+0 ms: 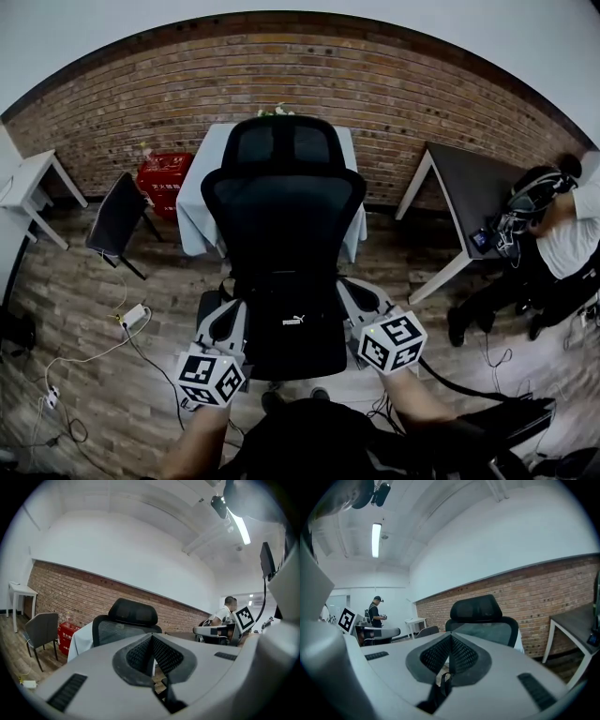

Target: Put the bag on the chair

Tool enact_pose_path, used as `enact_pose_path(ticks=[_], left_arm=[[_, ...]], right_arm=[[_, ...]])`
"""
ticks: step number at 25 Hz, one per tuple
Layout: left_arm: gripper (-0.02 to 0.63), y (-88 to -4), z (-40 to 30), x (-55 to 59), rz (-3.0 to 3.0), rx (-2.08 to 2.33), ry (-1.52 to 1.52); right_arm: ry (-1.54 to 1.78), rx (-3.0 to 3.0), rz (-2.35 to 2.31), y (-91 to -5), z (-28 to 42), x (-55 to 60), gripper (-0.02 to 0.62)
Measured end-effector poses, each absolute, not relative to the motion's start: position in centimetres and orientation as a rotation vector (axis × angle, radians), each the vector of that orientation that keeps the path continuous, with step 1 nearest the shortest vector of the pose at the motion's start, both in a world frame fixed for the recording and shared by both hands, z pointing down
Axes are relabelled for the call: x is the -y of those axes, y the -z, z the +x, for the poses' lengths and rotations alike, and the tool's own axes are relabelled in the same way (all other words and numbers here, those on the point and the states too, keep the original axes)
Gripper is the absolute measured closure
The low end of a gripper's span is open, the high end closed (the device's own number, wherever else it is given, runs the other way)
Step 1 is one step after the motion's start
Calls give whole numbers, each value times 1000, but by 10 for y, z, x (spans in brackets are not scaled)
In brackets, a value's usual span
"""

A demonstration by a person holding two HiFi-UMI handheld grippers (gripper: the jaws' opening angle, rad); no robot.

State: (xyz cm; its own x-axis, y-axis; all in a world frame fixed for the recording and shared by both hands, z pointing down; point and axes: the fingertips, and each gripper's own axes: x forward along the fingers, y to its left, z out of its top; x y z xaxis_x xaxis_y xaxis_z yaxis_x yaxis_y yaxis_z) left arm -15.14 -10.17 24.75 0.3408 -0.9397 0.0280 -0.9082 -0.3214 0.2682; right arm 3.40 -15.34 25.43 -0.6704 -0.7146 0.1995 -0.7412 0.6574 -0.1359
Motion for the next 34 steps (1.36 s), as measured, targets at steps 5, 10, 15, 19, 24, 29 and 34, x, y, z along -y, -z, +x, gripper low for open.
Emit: enact_pose_path(ticks=[5,10,15,19,24,29,34], left_arm=[[597,-240,-151,99,2324,1680,247],[597,-235,-141,99,2334,1691,254],[597,-227,-142,102,2299,1725,321],[597,-227,-138,103,2324,1718,292],[597,-223,-138,104,2337,1721,293],[597,-224,-138,103,2342,1722,280],[597,-223,-138,103,2356,1736,260]], right_arm=[[-294,2754,1205,-245,37,154,577],[-275,2753,1227,-242,45,153,577],[-274,2755,1240,-240,53,156,577],[-266,2757,1240,-239,57,157,577],[-253,2768,1239,-235,57,160,577],[-247,2774,1238,-235,57,162,577],[-254,2769,1243,-232,58,160,577]])
